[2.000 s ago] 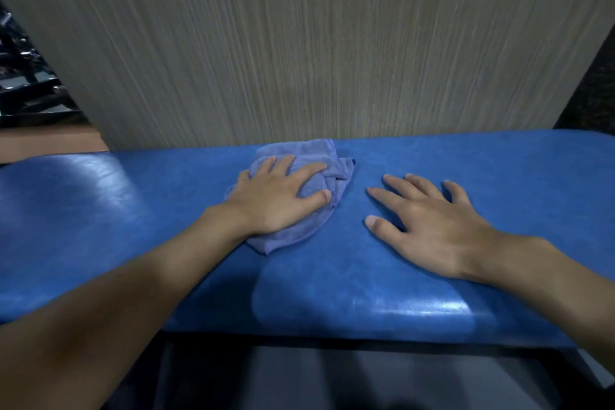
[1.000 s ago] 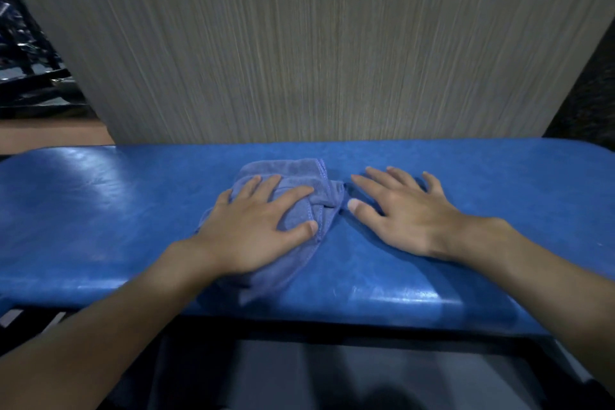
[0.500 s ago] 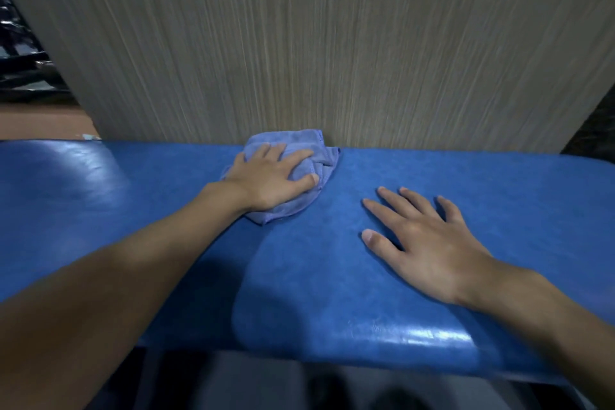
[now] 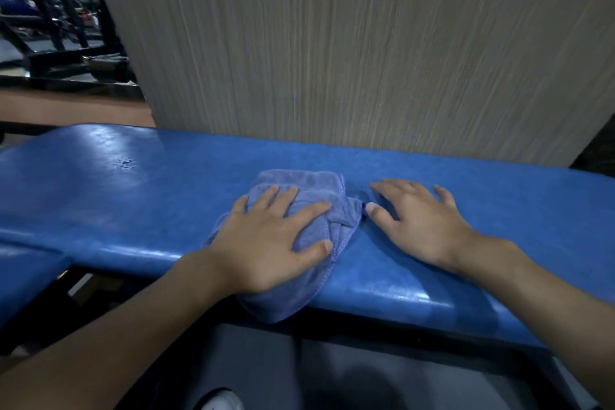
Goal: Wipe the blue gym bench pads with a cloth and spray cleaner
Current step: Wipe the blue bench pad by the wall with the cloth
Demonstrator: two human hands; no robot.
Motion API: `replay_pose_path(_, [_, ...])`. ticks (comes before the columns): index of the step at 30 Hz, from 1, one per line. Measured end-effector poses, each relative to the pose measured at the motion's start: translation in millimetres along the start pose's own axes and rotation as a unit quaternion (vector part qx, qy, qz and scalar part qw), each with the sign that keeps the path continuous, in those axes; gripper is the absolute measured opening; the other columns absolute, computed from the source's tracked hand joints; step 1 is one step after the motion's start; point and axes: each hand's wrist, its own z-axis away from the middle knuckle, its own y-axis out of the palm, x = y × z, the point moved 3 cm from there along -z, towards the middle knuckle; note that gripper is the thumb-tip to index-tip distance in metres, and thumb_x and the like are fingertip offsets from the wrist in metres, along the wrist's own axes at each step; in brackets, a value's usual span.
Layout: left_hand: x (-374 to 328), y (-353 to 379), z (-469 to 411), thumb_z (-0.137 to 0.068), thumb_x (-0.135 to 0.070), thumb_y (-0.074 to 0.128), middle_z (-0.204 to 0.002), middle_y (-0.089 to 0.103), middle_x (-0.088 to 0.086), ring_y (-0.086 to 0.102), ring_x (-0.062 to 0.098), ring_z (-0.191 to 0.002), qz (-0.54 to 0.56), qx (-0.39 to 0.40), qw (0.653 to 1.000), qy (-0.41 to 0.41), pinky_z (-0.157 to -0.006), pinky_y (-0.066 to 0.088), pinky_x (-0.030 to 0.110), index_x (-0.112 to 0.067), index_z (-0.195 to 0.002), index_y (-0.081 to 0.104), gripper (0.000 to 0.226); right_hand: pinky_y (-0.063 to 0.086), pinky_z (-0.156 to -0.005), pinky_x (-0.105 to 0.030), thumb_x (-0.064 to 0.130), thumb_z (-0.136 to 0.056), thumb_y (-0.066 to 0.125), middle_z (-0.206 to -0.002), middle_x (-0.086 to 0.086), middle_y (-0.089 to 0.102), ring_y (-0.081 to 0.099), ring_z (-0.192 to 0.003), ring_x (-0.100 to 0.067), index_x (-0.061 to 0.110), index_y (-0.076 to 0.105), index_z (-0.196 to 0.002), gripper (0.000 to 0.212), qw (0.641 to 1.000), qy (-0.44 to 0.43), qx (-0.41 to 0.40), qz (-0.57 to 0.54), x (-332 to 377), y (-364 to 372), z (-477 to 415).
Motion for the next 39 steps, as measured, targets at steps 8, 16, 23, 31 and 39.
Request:
replay_pose_path(8, [30,11,-99,-0.083,-0.081,0.016,-0.165,0.012,-0.003,0.006,0.022,-0.152,0.043,0.022,0.999,-0.006,-0.117,0.011,0.058,-0.062,-0.142,0.013,0.062,-0.002,-0.119,-0.053,0.066,-0.094,0.011,-0.165,0.012,0.0,-0.005,-0.151,-0.014,0.037,0.011,-0.154,0.067,0.997,0.011,0.065,0.029,3,27,-21])
replay_pose_path(16, [54,11,-197,-0.079,-0.08,0.016,-0.159,0.029,-0.003,0.023,0.027,-0.146,0.06,0.022,0.998,-0.023,-0.114,0.019,0.059,-0.06,-0.139,0.025,0.064,-0.001,-0.119,-0.051,0.068,-0.089,0.008,-0.164,0.015,0.0,-0.006,-0.15,-0.012,0.041,0.011,-0.152,0.07,0.999,0.011,0.048,0.025,3,27,-20])
replay_pose_path(23, [40,12,-128,-0.069,-0.082,0.006,-0.163,0.02,-0.001,0.013,0.023,-0.15,0.058,0.012,0.998,-0.002,-0.116,0.015,0.059,-0.06,-0.144,0.015,0.079,-0.001,-0.119,-0.051,0.067,-0.093,0.014,-0.164,0.014,0.004,-0.002,-0.15,-0.013,0.039,0.015,-0.153,0.066,0.999,0.015,0.048,0.014,5,24,-18])
replay_pose_path(31, [25,6,-7,-0.07,-0.082,-0.006,-0.168,0.004,-0.002,-0.001,0.021,-0.154,-0.002,-0.018,1.0,0.016,-0.12,0.014,0.051,-0.057,-0.15,-0.005,0.084,0.011,-0.116,-0.052,0.066,-0.093,0.028,-0.159,0.012,0.024,0.016,-0.147,-0.015,0.039,0.033,-0.147,0.06,0.999,0.011,0.046,0.011,5,10,-29])
replay_pose_path(39, [43,8,-67,-0.065,-0.083,0.0,-0.164,0.013,-0.009,0.005,0.018,-0.153,0.037,0.007,0.999,-0.01,-0.118,0.015,0.053,-0.062,-0.142,0.006,0.08,-0.003,-0.118,-0.056,0.066,-0.095,0.015,-0.165,0.01,0.001,-0.003,-0.151,-0.015,0.038,0.013,-0.154,0.066,0.998,0.011,0.066,0.022,8,28,-50])
